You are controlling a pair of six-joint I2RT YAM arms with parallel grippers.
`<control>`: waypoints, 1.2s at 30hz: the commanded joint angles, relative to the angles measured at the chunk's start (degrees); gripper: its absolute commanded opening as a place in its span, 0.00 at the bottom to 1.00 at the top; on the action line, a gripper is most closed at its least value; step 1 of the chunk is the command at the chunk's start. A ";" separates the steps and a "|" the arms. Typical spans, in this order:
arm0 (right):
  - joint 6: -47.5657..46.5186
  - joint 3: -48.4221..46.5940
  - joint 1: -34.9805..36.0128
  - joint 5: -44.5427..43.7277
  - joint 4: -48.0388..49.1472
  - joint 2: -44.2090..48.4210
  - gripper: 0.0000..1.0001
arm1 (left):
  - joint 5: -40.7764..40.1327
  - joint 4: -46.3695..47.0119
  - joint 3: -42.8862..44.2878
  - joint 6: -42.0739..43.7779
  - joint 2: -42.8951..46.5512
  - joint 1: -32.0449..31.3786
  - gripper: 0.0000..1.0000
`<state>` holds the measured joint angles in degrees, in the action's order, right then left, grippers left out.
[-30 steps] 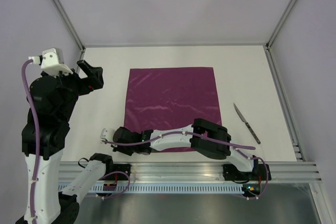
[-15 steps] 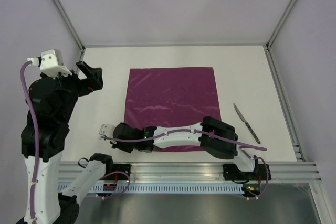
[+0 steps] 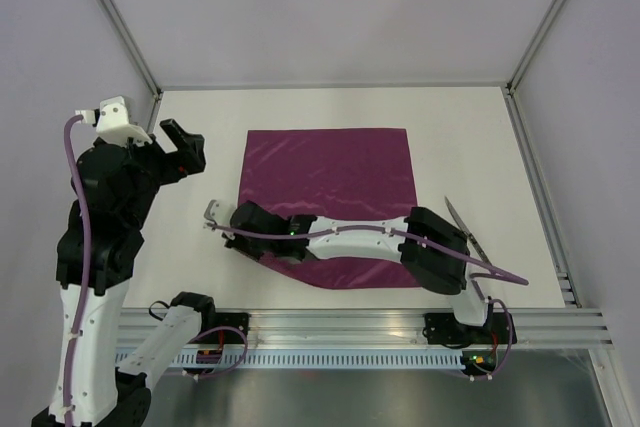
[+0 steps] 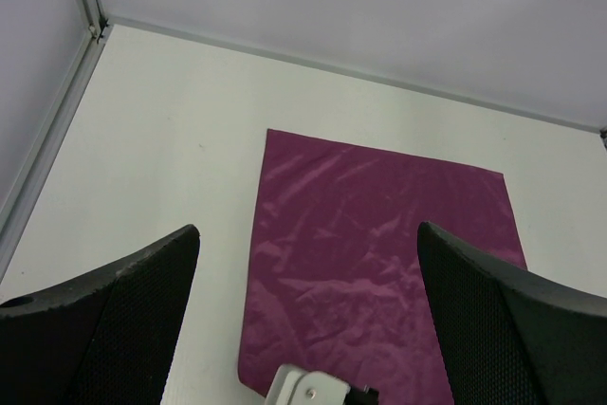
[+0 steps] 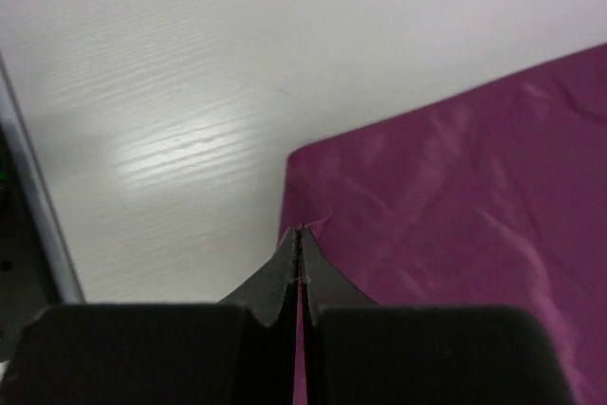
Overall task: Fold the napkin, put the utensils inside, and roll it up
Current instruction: Fold the napkin
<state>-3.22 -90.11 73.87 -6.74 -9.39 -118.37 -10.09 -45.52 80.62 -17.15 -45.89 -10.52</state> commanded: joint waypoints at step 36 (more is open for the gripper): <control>-6.97 15.05 -36.51 -7.41 2.53 10.17 0.00 | 7.80 14.14 -11.62 -0.34 -3.77 -0.11 1.00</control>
<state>-9.26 -74.65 38.83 -12.25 -7.84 -110.30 -3.86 -34.33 69.25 -17.15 -49.63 -10.52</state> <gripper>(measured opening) 0.007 0.993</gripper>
